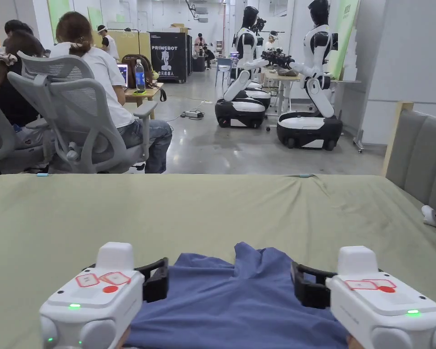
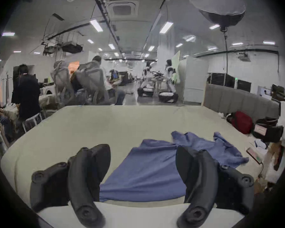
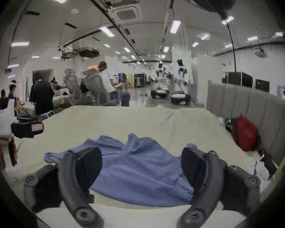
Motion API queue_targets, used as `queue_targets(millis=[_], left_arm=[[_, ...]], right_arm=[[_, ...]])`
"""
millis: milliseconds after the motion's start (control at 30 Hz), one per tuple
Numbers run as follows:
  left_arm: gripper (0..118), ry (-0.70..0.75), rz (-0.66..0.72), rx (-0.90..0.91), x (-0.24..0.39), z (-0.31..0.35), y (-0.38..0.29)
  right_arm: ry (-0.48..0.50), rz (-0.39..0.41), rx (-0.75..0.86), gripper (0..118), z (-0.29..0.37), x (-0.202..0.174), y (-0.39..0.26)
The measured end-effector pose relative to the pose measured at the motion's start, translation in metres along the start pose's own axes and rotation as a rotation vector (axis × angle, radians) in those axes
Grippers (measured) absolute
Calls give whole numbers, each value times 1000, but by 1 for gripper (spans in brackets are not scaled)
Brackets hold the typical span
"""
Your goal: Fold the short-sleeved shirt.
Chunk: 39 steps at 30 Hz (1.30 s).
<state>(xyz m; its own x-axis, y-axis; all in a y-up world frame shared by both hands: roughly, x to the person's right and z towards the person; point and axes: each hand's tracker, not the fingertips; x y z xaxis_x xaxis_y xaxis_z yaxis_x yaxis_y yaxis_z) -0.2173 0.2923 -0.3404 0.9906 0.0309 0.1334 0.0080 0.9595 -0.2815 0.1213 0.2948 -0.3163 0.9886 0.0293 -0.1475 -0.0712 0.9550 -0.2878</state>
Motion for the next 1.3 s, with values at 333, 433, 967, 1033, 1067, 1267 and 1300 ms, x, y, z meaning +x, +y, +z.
queue_targets(millis=[333,433,967,1033,1067,1267,1300], left_arm=[[0,66,42,-396,-101,-29,15],[0,57,130,-574,-148,-50,2],[49,82,199,-725,-176,-100,-104],[1,88,183,-655,-173,-91,-96],[1,104,176,-640,-171,-84,-89],[1,35,132,-508,-156,-50,-59],[1,27,140,-495,-156,-46,-57]], right_arm=[[30,84,-16,0,-8,-32,-2],[56,74,-29,0,-10,-37,-5],[84,128,-143,0,-36,-38,-30],[75,134,-152,0,-41,-27,-26],[71,133,-157,0,-44,-19,-23],[-9,129,-251,0,-103,48,-3],[-27,154,-278,0,-119,57,-2]])
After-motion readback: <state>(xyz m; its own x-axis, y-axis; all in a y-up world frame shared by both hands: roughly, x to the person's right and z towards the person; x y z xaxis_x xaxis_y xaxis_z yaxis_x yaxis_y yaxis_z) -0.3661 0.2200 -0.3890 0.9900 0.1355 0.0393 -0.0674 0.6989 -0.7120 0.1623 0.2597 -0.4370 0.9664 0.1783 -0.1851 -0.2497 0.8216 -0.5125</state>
